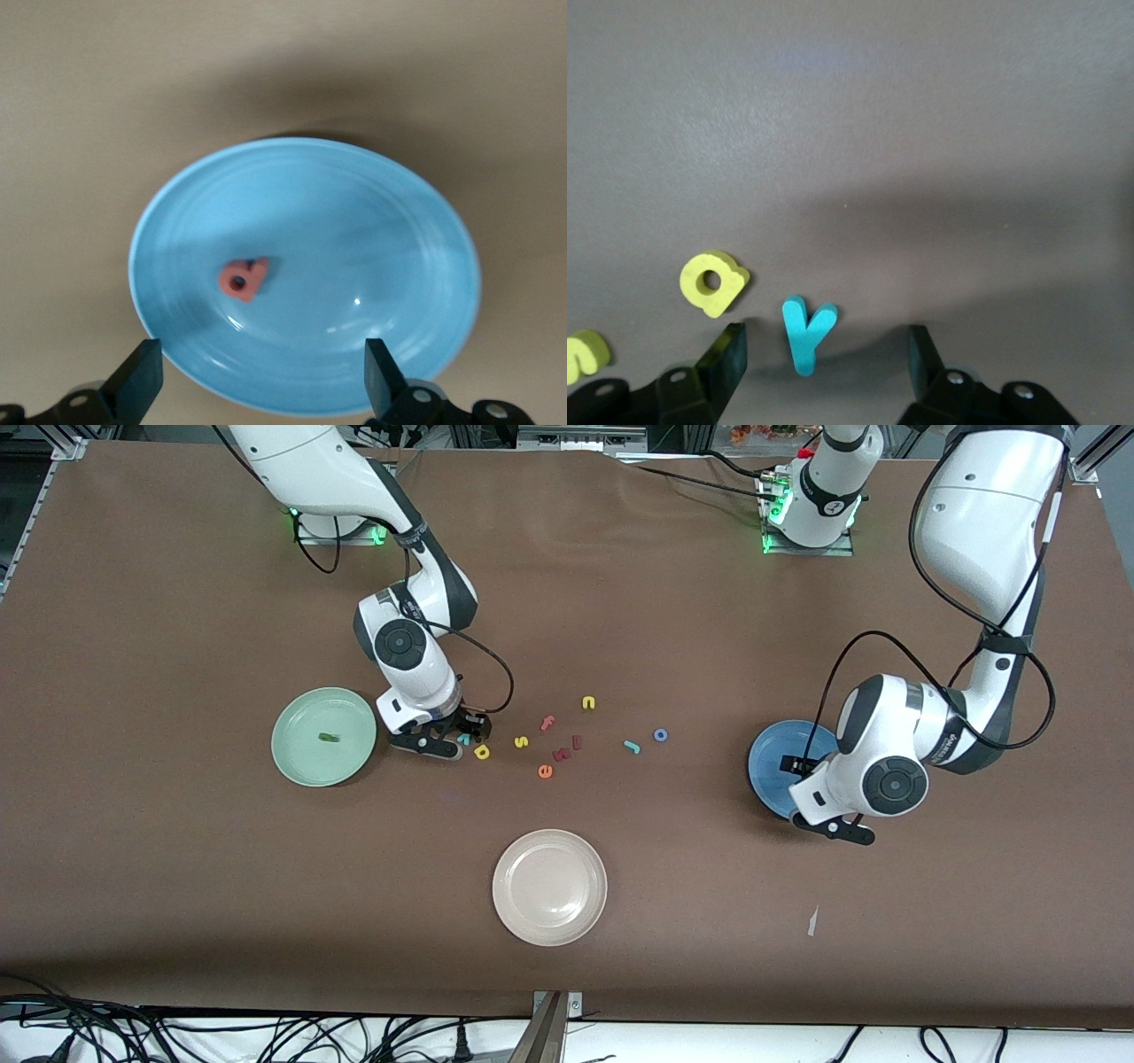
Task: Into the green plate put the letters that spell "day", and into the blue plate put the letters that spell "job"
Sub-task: 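Grasp the cyan y with the right gripper while the left gripper reaches the blue o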
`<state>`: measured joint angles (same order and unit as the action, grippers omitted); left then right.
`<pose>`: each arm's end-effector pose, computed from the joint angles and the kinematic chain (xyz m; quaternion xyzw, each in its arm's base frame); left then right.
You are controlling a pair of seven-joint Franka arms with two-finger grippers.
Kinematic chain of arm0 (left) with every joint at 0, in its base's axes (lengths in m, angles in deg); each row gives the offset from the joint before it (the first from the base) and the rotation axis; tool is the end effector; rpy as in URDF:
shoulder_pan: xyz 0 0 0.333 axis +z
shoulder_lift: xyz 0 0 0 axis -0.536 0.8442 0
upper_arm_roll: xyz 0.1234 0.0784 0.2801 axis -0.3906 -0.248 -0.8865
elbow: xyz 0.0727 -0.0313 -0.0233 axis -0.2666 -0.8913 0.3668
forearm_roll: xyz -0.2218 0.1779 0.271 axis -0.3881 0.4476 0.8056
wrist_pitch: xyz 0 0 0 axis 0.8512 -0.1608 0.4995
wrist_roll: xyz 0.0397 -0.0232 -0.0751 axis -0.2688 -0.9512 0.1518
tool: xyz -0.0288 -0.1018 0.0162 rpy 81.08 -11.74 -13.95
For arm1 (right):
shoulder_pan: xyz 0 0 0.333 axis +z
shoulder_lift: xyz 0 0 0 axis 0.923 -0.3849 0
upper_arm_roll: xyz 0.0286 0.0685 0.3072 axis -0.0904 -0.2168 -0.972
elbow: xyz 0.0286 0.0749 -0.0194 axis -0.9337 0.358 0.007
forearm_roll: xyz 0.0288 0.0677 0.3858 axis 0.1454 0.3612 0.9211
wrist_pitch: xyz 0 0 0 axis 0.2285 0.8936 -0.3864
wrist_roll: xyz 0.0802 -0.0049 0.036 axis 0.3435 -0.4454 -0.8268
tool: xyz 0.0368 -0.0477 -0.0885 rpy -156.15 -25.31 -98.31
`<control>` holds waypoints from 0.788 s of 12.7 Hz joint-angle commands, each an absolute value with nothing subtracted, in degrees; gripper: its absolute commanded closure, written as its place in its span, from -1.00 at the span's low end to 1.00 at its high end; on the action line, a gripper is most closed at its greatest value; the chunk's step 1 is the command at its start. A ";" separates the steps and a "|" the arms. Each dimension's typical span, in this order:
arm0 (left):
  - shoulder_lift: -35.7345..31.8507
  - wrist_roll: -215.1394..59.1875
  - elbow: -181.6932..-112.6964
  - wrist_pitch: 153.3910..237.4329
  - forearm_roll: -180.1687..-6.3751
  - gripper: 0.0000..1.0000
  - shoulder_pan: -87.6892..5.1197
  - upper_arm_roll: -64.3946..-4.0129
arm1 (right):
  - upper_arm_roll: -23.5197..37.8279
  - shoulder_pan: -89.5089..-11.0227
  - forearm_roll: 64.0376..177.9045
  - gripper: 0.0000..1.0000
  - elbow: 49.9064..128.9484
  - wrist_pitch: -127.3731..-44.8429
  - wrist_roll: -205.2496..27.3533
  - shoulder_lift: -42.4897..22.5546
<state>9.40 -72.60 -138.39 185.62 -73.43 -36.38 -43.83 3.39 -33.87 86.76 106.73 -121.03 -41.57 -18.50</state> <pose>0.6457 -0.1178 0.2389 -0.9748 0.1348 0.1680 0.0576 0.5125 0.3168 0.1708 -0.9938 0.1097 -0.0124 0.0149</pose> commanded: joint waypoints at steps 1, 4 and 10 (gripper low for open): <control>7.95 -73.10 -137.58 183.81 -73.20 -1.00 -38.82 -41.82 | 3.90 -33.17 86.41 -0.54 106.60 -121.84 -40.94 -19.02; 8.03 -84.65 -136.43 183.54 -73.29 -1.00 -38.91 -35.94 | 3.90 -33.17 86.32 -0.25 107.73 -122.80 -41.20 -19.02; 9.70 -103.33 -141.41 193.44 -75.13 -1.00 -42.60 -31.96 | 4.17 -33.17 86.23 0.72 107.74 -122.80 -41.99 -18.94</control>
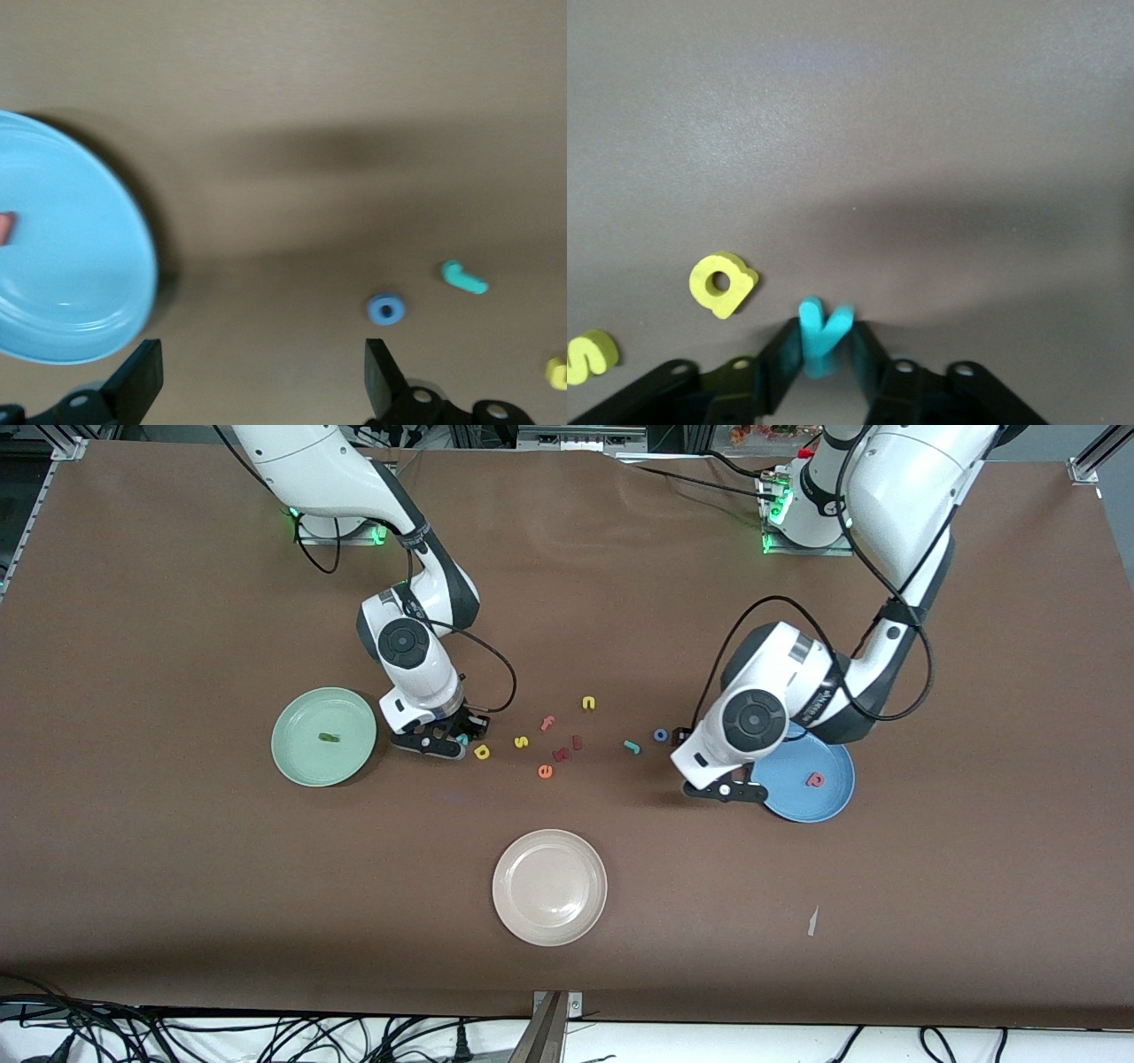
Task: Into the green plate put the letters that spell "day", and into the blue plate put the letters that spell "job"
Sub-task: 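Grasp the cyan y with the right gripper while the left gripper reaches the blue o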
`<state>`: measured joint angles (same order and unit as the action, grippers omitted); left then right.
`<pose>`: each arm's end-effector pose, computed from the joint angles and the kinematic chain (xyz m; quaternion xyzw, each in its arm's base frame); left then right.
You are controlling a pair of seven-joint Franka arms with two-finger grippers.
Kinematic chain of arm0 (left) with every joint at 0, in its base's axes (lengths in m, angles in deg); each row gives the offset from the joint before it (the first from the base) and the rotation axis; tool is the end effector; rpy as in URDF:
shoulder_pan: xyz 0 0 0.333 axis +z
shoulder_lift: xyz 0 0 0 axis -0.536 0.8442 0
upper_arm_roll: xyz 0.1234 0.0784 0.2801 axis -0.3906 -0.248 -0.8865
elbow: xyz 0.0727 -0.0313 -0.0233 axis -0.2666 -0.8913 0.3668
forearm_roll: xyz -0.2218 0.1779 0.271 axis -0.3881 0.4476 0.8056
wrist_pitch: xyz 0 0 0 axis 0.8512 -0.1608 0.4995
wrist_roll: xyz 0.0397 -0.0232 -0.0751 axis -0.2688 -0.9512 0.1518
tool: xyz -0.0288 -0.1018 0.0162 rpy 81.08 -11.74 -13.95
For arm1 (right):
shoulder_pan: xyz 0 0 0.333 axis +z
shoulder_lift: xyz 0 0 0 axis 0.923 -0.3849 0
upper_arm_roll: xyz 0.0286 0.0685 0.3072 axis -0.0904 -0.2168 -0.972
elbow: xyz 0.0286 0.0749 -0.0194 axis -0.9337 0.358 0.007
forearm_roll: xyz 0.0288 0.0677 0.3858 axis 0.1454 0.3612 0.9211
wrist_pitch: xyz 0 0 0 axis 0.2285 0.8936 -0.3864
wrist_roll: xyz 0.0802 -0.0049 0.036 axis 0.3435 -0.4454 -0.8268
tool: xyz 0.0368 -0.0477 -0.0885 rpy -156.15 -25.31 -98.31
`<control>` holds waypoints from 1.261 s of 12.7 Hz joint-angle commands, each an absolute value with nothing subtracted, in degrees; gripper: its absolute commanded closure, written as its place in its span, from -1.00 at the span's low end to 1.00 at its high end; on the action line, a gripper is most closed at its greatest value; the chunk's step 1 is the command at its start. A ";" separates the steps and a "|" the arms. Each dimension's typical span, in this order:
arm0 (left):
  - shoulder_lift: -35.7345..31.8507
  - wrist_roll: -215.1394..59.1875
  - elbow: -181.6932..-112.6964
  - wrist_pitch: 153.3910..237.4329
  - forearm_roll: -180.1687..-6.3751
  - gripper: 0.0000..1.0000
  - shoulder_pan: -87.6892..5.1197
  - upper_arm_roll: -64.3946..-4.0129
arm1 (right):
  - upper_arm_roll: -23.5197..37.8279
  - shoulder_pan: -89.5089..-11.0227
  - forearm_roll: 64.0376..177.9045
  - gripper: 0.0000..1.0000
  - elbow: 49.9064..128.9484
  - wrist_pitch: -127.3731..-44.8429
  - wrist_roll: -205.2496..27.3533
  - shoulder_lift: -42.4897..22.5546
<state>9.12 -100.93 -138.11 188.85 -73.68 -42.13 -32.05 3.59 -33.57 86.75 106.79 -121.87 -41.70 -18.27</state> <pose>0.5974 -0.2973 0.2633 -0.9915 0.0299 0.1209 0.0390 0.5134 0.3186 0.1742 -0.9938 0.1074 -0.0201 0.0194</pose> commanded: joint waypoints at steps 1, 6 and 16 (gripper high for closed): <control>9.27 -105.08 -144.92 197.04 -75.23 -1.00 -42.69 -31.88 | 4.17 -33.17 86.23 0.87 107.74 -122.71 -41.99 -18.94; 11.28 -115.73 -148.38 205.24 -75.23 -0.99 -44.80 -31.44 | 5.04 -33.35 86.23 0.97 107.74 -120.97 -45.06 -16.48; 11.99 -120.64 -151.72 210.88 -75.23 0.92 -44.89 -31.44 | 5.22 -49.51 85.80 0.97 117.92 -104.61 -72.02 3.02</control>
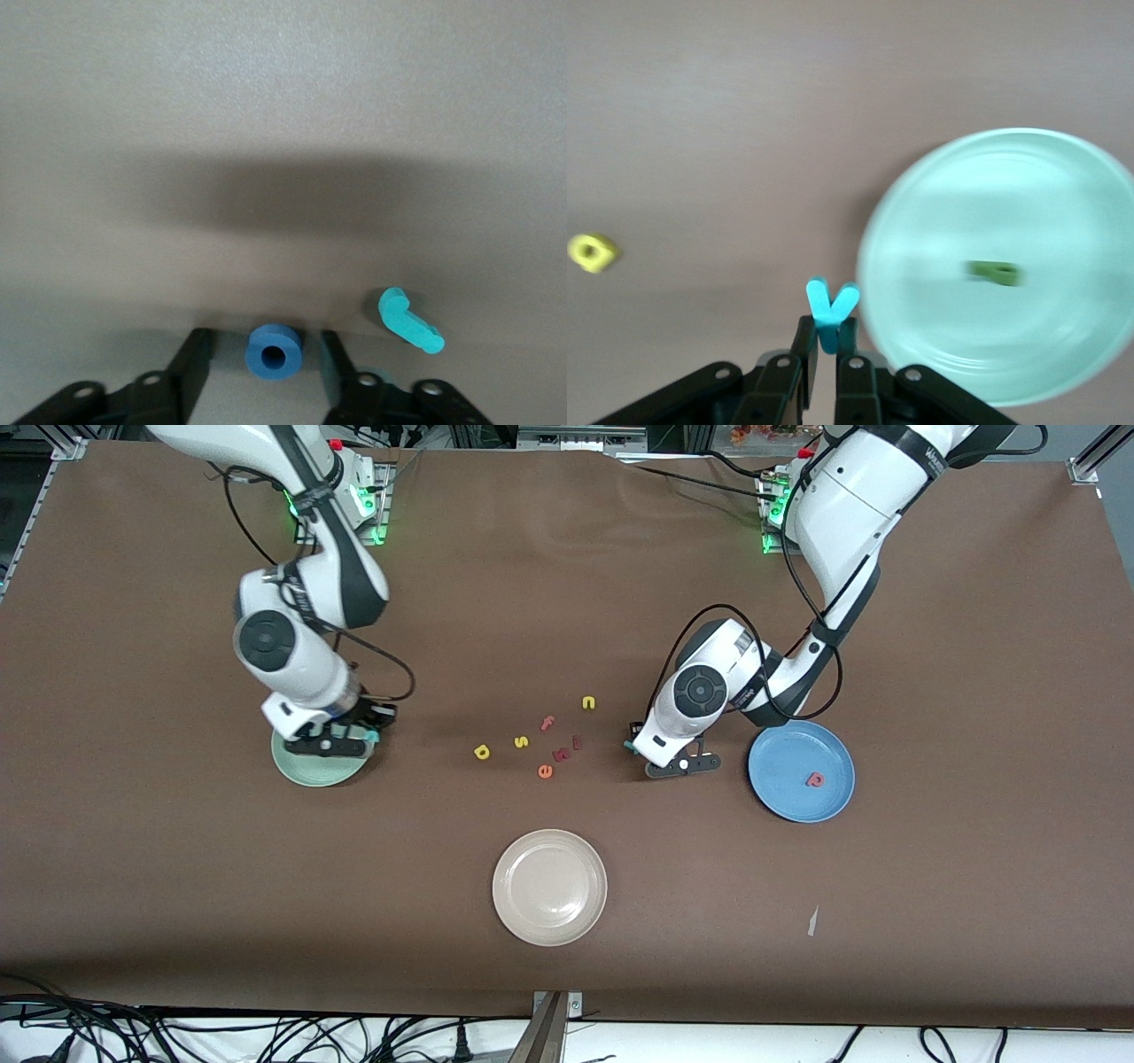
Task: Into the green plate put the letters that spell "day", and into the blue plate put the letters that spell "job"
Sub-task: 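Grasp the cyan y with the right gripper while the left gripper reaches the blue o, then place the cyan y on the green plate while the left gripper places the o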
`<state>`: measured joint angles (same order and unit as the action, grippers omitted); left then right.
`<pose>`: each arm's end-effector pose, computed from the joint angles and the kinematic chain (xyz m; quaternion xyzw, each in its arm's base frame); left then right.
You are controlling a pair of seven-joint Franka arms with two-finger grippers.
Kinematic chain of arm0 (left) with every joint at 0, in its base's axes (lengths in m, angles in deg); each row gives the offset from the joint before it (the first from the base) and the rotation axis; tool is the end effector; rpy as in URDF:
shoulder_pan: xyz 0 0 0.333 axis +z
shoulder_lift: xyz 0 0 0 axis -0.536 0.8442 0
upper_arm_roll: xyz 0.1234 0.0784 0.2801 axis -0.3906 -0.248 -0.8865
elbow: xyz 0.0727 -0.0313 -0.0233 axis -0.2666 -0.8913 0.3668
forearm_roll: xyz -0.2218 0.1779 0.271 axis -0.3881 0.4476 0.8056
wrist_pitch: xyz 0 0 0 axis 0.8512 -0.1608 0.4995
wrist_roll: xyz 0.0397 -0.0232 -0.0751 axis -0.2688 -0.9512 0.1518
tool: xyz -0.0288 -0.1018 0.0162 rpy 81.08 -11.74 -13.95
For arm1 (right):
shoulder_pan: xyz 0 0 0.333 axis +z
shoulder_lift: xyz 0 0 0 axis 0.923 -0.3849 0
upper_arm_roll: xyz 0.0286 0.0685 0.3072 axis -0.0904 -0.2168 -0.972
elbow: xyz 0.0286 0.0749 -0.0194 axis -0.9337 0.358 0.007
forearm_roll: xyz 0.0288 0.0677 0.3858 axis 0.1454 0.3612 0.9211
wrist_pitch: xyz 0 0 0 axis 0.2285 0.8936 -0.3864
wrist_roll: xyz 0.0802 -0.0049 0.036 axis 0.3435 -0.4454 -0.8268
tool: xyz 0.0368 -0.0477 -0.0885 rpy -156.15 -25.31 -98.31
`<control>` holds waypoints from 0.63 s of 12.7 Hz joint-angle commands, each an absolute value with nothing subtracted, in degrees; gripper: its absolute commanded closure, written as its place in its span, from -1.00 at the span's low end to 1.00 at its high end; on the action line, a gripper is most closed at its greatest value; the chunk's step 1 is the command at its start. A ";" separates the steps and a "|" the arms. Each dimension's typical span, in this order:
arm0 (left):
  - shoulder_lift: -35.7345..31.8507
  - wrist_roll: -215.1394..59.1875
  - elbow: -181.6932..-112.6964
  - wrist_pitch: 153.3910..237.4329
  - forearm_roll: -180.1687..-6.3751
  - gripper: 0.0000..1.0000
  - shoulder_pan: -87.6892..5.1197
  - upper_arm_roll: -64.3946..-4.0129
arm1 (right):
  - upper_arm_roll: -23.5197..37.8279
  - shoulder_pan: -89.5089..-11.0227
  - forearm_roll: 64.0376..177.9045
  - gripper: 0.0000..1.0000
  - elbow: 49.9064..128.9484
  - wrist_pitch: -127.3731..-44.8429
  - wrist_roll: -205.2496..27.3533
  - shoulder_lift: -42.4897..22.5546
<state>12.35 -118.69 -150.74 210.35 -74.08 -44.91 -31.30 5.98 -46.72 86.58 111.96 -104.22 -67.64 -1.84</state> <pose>0.5382 -0.3388 0.1687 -0.9923 -0.0842 0.0904 0.0012 0.5454 0.1615 0.2813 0.9995 -0.0138 -0.0283 0.0023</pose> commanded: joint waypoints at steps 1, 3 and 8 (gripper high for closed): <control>11.90 -120.83 -151.46 210.61 -75.14 0.93 -44.89 -31.35 | 6.00 -50.39 85.80 0.96 119.67 -104.70 -73.18 3.73; 10.94 -120.22 -151.02 209.91 -75.14 0.93 -44.63 -31.35 | 7.41 -50.49 85.79 0.27 120.74 -104.78 -73.55 3.74; 7.51 -112.43 -146.29 197.47 -74.35 0.92 -42.79 -31.52 | 7.42 -50.49 85.97 -0.99 120.84 -105.66 -72.76 3.30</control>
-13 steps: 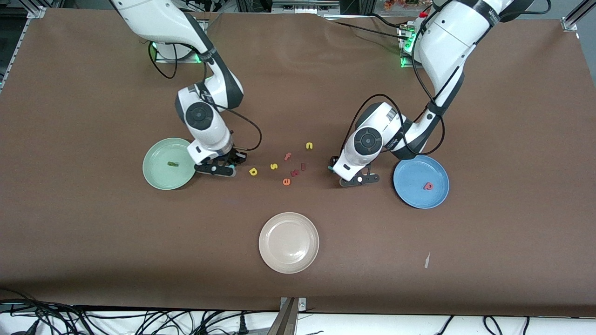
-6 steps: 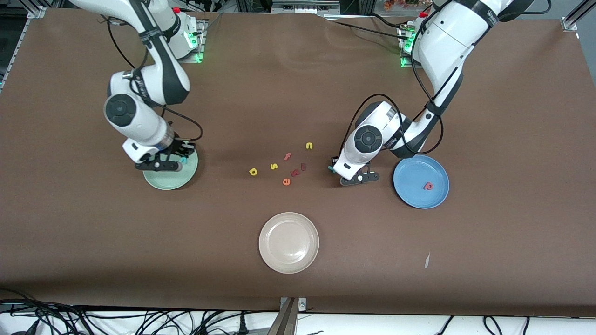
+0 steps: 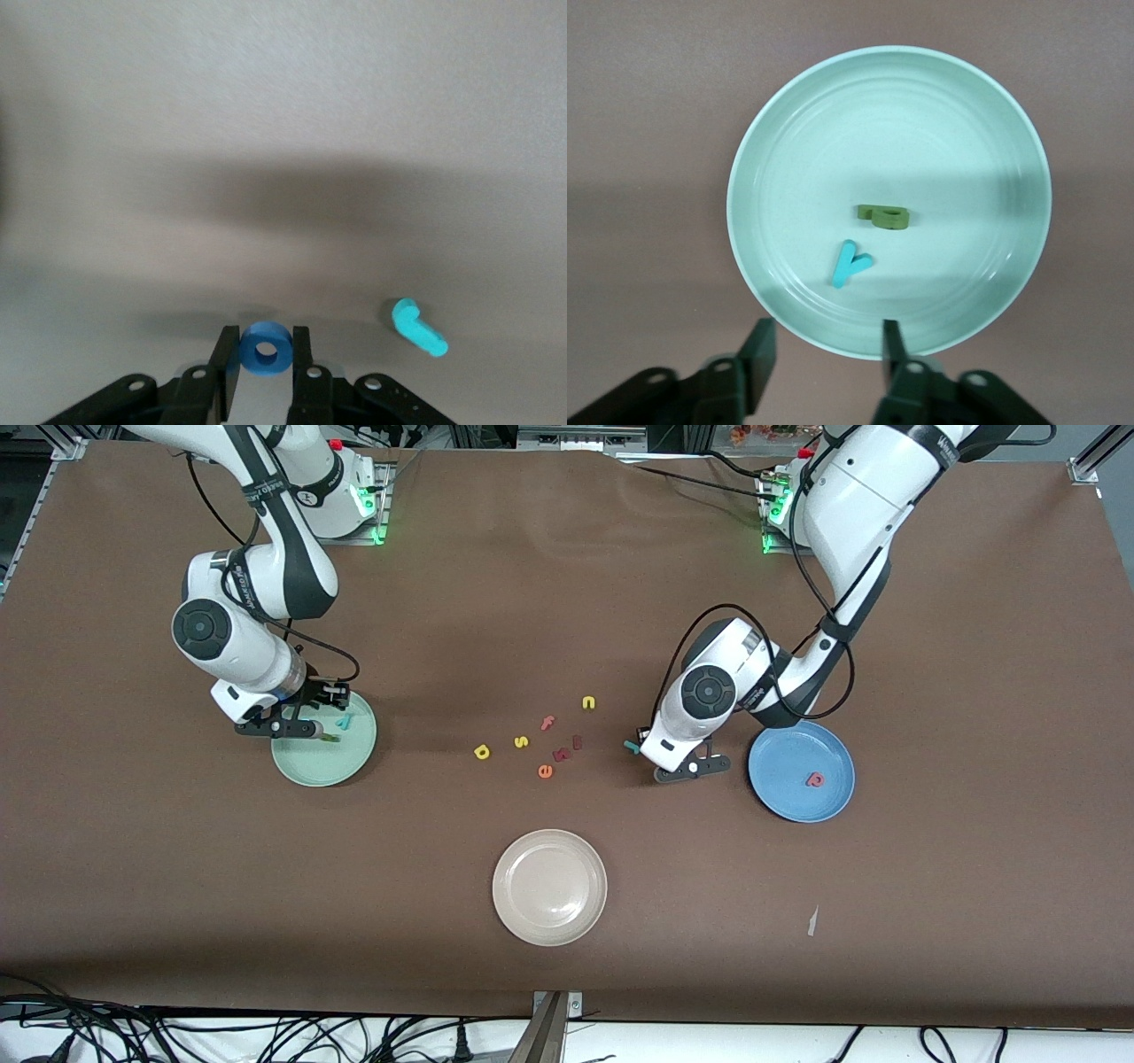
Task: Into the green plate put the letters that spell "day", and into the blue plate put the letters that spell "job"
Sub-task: 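Place the cyan y on the green plate while the left gripper places the o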
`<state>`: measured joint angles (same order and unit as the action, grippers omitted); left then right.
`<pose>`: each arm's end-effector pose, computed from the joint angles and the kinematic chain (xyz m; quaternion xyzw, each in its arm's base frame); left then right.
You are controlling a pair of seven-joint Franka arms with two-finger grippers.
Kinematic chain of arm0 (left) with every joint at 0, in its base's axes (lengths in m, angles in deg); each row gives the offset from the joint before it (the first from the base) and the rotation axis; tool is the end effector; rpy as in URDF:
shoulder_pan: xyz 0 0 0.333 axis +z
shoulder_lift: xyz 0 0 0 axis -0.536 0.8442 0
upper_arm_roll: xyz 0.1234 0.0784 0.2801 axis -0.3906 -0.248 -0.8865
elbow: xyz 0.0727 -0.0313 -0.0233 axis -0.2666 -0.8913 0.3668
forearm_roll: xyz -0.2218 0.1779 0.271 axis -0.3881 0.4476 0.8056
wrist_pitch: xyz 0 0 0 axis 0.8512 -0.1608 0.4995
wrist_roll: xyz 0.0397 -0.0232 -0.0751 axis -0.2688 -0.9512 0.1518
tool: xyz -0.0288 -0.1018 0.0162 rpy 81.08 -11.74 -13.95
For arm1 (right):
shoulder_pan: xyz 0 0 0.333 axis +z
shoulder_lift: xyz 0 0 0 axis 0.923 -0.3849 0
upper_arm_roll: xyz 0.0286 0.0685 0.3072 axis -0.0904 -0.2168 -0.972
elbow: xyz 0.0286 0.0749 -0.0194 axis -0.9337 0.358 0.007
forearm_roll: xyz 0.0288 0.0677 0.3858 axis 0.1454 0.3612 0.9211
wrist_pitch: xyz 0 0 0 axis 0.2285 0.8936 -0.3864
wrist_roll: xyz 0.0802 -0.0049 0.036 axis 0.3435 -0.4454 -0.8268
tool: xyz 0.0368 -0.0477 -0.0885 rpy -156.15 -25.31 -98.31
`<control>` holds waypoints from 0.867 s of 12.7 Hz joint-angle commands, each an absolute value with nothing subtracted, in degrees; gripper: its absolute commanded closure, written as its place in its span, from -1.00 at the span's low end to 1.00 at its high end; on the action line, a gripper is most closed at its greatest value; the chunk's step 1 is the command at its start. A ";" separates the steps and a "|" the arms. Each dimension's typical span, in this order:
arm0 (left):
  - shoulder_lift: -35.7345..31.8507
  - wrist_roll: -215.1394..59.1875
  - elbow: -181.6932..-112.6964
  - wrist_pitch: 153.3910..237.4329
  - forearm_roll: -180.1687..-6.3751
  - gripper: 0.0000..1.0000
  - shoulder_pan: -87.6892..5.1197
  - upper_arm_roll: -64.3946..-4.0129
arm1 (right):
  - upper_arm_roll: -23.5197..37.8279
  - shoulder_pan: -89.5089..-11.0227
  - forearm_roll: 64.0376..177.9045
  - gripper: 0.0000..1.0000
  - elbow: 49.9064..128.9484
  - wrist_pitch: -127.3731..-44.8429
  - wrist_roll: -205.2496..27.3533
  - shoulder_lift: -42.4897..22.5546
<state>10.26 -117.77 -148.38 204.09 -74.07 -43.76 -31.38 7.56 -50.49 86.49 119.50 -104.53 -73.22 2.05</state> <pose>0.5541 -0.3251 0.1982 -0.9913 -0.0872 0.0970 0.0194 0.5179 0.1013 0.2671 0.9983 -0.0124 -0.0566 0.0064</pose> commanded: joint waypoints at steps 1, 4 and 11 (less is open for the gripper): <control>6.90 -109.61 -145.31 194.73 -74.35 0.91 -41.48 -31.52 | 7.24 -50.49 86.23 -0.99 120.75 -107.06 -72.67 2.69; 4.87 -98.46 -144.87 191.89 -74.35 0.90 -36.21 -31.61 | 4.62 -48.66 86.85 -0.98 116.47 -111.28 -69.00 -1.60; 5.13 -73.84 -145.48 190.40 -74.26 0.87 -23.28 -31.88 | 4.69 -37.23 87.91 -0.97 99.05 -110.94 -51.25 -13.91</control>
